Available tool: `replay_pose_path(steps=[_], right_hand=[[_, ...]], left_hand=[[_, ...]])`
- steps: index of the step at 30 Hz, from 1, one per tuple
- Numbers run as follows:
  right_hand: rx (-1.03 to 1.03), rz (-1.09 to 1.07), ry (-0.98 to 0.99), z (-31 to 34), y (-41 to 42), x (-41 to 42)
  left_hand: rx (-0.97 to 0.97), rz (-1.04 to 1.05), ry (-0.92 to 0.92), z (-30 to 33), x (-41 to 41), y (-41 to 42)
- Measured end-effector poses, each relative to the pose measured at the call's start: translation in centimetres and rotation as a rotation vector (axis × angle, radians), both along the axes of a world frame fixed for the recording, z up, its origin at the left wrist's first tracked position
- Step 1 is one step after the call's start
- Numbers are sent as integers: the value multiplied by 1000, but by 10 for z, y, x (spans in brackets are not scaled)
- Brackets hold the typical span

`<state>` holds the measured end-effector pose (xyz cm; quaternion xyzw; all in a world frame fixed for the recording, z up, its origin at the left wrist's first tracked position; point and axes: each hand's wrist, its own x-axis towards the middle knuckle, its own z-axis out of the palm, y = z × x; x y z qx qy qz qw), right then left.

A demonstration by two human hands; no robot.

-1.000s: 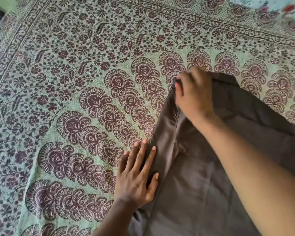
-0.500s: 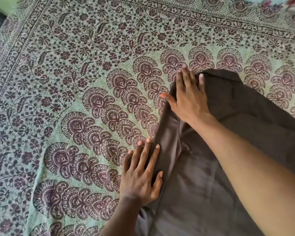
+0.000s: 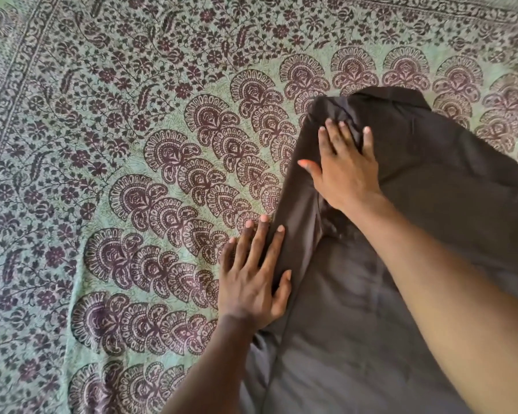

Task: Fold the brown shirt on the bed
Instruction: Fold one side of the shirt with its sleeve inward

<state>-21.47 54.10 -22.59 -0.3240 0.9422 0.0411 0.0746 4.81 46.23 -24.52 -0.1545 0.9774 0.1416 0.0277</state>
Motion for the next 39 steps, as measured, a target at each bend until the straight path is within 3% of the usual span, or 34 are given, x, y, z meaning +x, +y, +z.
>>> replay_pose_path(steps=[2,5,9,14,20,26,31,36,39], right_hand=[[-68,-16,10,8,-1,6],[-326,-43,44,17,15,62],[-582,-270,27,22,53,153],[-717,-523,-166,15,66,234],[-755,-705,-501,25,66,292],[-710,-889,-792,33,91,356],[-701,-866,-652,46,125,378],[-482,-678,-941,53,141,408],[-491,-653,-983,53,153,422]], left_hand=[[-2,-1,2,0,1,1],[-10,-2,3,1,1,-1],[-6,-5,21,1,2,0],[26,-18,33,4,5,0],[227,-87,101,3,56,-4],[137,-238,6,10,180,6],[22,-273,-95,17,231,28],[5,-290,-149,19,255,44],[6,-299,-174,22,266,50]])
